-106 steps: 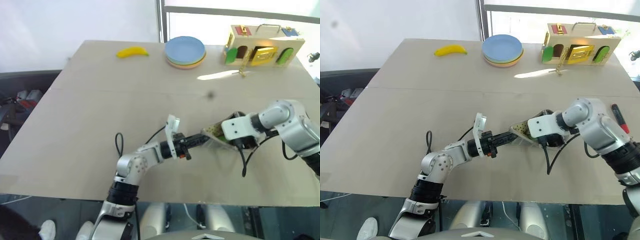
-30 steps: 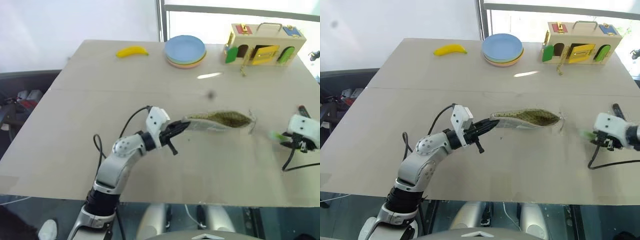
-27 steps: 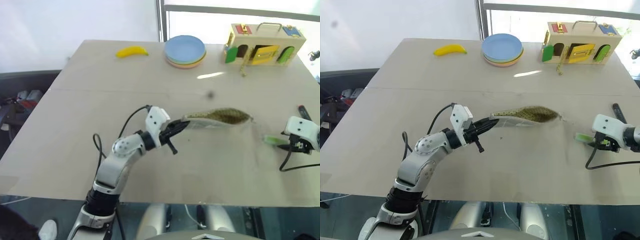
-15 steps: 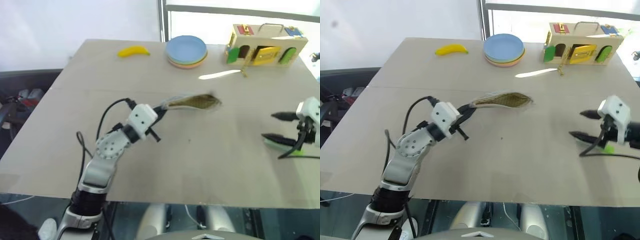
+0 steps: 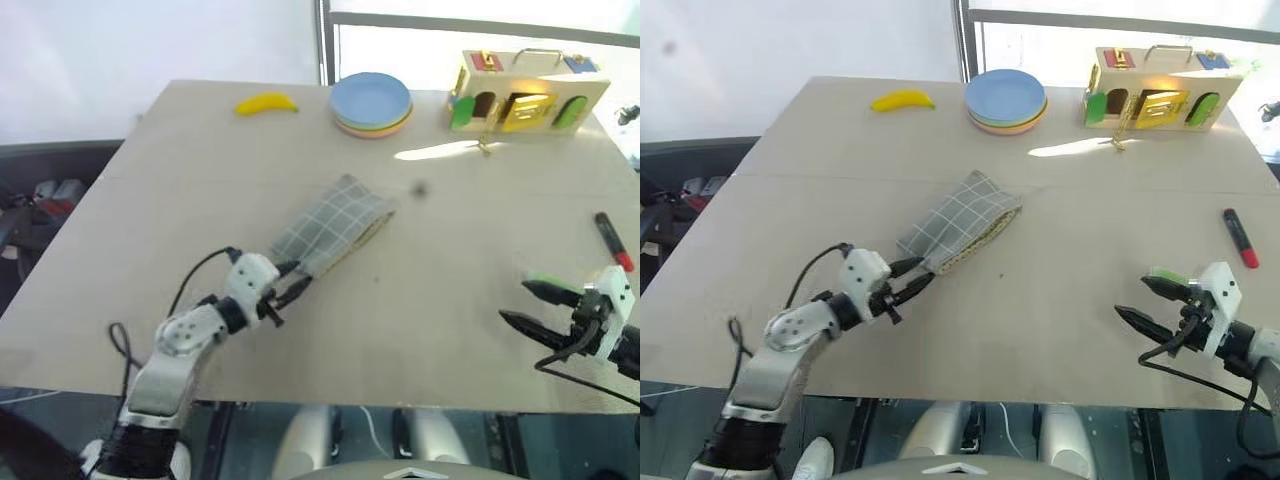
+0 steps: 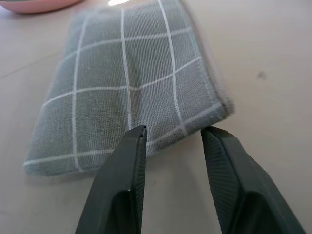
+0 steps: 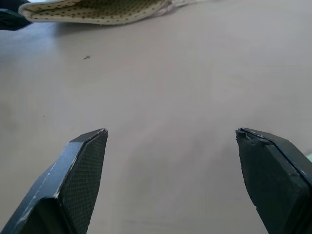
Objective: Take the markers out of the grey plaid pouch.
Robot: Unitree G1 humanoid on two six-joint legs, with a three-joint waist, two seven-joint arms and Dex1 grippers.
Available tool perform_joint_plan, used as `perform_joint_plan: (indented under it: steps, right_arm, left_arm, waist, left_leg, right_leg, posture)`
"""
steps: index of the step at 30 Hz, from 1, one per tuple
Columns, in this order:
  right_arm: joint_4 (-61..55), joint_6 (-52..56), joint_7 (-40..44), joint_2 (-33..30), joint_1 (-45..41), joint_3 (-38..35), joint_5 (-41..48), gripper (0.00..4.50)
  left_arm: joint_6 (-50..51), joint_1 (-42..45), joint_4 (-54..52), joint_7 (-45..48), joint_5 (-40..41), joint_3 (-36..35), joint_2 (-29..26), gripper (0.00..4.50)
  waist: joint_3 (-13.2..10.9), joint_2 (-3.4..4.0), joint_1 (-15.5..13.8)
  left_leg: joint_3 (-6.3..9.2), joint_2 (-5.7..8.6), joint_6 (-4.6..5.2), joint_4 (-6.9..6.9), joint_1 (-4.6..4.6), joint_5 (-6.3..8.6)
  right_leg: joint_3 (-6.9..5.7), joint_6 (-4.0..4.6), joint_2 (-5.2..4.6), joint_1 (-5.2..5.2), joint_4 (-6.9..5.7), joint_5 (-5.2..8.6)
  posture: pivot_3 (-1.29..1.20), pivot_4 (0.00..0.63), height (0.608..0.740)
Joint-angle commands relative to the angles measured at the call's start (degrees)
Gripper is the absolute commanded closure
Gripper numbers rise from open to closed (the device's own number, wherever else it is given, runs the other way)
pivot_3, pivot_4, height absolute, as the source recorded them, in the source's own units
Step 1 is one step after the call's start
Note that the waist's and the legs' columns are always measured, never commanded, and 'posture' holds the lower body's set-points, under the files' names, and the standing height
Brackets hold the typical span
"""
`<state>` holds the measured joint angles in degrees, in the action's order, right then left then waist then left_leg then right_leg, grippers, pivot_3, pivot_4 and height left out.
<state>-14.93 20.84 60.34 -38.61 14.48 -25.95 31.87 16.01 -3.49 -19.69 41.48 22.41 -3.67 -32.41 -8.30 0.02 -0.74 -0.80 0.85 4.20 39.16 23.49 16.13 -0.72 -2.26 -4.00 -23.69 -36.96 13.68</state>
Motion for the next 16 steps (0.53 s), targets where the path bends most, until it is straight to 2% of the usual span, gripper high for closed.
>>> perform_joint_plan:
  steps: [1, 4, 8, 10, 16]
  right_arm:
    - [1.7, -4.5, 4.3, -1.7, 4.3, -4.4, 0.6, 0.21]
    - [4.4, -5.4, 8.2, -3.8, 9.1, -6.2, 0.8, 0.21]
    - [13.3, -9.1, 11.0, -4.6, 12.6, -11.7, 0.8, 0.21]
    - [16.6, -9.8, 11.8, -4.7, 13.7, -13.8, 1.3, 0.21]
    - [20.7, -7.2, 15.9, -7.0, 15.6, -16.5, 3.7, 0.21]
  left_arm:
    - [10.4, -6.3, -10.5, 2.1, 12.3, -7.4, -4.1, 2.66]
    - [15.2, -13.9, -14.7, 3.7, 18.3, -13.5, -7.3, 2.66]
    - [16.9, -24.0, -16.2, 6.7, 19.7, -21.8, -10.3, 2.66]
    - [16.1, -26.0, -15.8, 7.8, 19.8, -24.4, -10.7, 2.66]
    - [14.6, -26.9, -12.0, 9.3, 19.1, -25.9, -8.7, 2.66]
  waist:
    - [0.0, 0.01, 0.0]
    - [0.0, 0.04, -0.2]
    - [0.0, 0.04, -0.1]
    - [0.0, 0.03, -0.3]
    - [0.0, 0.18, -0.1]
  left_leg:
    - [0.00, 0.00, -0.02, 0.00, 0.00, -0.01]
    - [-0.01, 0.00, -0.07, -0.01, -0.01, -0.04]
    - [-0.03, 0.00, 0.15, -0.07, -0.46, 0.12]
    - [-0.05, 0.00, 0.08, -0.22, -0.78, 0.18]
    - [-0.17, -0.04, -0.08, -0.23, -0.82, 0.24]
  right_leg:
    - [0.00, 0.00, 0.00, 0.00, 0.00, 0.00]
    - [0.00, 0.02, -0.01, 0.05, 0.06, 0.01]
    - [0.03, 0.25, -0.02, 0.47, 0.12, 0.17]
    - [0.05, 0.25, -0.04, 0.67, 0.23, 0.19]
    - [0.11, 0.24, -0.05, 0.67, 0.22, 0.20]
  posture:
    - [0.00, 0.150, 0.740]
    - [0.00, 0.150, 0.740]
    - [0.00, 0.150, 0.740]
    - [0.00, 0.150, 0.740]
    - [0.00, 0.150, 0.740]
